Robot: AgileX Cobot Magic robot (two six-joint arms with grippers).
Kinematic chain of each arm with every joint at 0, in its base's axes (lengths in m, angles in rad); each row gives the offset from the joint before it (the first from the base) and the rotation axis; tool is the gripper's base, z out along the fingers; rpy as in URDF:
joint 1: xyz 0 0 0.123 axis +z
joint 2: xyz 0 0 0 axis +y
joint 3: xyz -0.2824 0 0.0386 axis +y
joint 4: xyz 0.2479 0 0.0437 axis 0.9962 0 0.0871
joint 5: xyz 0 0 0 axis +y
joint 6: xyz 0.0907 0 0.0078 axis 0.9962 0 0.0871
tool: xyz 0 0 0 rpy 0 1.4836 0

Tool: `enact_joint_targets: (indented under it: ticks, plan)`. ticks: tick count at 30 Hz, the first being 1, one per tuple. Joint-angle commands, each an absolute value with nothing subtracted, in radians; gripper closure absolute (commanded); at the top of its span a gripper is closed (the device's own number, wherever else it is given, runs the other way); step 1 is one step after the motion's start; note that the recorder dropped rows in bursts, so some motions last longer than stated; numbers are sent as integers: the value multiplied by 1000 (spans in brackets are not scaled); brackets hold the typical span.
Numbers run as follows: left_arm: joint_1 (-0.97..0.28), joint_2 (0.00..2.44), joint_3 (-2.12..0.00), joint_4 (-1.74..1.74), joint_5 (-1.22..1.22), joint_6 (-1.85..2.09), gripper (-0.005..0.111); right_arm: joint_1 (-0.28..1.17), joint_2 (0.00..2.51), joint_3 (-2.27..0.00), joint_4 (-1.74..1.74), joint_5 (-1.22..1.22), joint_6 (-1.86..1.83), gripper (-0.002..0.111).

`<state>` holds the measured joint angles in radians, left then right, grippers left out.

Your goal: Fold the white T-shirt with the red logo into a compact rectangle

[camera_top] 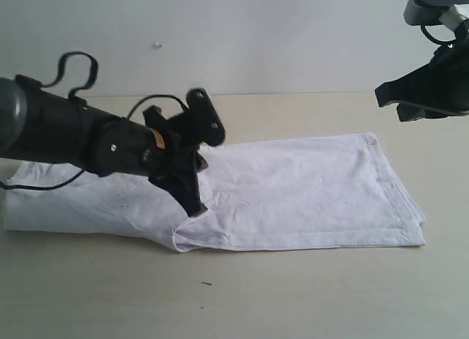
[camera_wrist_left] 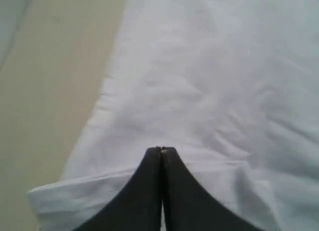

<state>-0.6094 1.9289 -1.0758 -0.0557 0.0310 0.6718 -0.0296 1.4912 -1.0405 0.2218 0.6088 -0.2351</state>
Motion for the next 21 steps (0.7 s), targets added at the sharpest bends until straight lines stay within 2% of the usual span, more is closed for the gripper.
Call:
enact_joint_targets:
  ticks: [1, 10, 21]
  plan:
    - [-500, 1909, -1082, -68, 0, 535, 107, -34, 1482, -1034, 229, 603, -242, 108]
    - [-346, 2033, -1082, -68, 48, 464, 107, -34, 1482, -1034, 229, 596, -242, 108]
    - [-337, 2068, -1082, -56, 204, 513, 107, -34, 1482, -1034, 229, 589, -242, 108]
